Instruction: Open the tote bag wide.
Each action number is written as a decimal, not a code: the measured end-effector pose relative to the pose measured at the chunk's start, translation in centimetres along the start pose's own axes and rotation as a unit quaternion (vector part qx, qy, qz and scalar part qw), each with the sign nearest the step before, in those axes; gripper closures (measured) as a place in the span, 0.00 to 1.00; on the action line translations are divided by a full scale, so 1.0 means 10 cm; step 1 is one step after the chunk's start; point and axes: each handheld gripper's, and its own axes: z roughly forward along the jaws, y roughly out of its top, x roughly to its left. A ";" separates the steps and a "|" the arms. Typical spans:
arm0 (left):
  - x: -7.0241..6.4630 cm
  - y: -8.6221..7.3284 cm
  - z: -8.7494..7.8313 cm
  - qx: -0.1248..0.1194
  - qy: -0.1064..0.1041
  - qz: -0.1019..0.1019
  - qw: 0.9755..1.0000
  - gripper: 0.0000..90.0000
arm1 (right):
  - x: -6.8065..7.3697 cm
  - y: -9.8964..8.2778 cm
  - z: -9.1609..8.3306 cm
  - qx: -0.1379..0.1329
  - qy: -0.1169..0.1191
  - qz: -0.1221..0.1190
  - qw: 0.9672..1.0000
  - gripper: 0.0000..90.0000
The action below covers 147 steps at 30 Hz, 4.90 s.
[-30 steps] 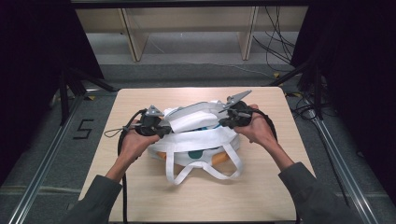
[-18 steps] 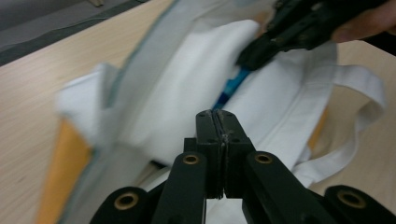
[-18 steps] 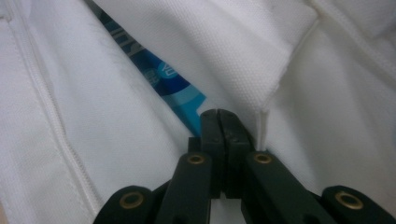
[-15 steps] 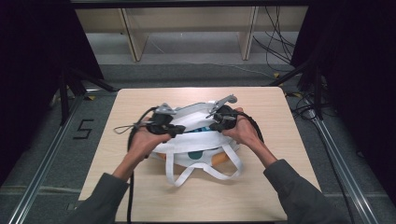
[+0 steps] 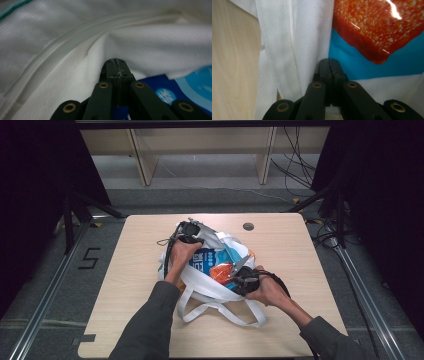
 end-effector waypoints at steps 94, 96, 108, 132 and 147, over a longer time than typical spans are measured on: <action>0.02 -0.67 -0.71 0.026 -0.110 0.081 0.990 0.97 | -0.51 0.24 -0.41 -0.081 -0.052 0.030 0.995 1.00; 0.03 -0.86 -0.75 0.054 -0.135 0.093 0.985 0.98 | -0.43 0.07 -0.35 -0.042 -0.061 0.016 0.997 1.00; 0.02 -0.95 -0.93 0.033 -0.138 0.082 0.987 0.96 | -0.25 0.30 -0.50 -0.084 -0.103 -0.004 0.991 1.00; 0.02 -0.60 -0.57 0.108 -0.013 0.122 0.987 0.99 | -0.03 0.35 -0.14 -0.090 -0.009 -0.026 0.996 1.00; 0.02 -1.10 -0.91 0.127 -0.107 0.141 0.976 1.00 | -0.83 0.16 -0.23 -0.007 -0.149 0.067 0.987 1.00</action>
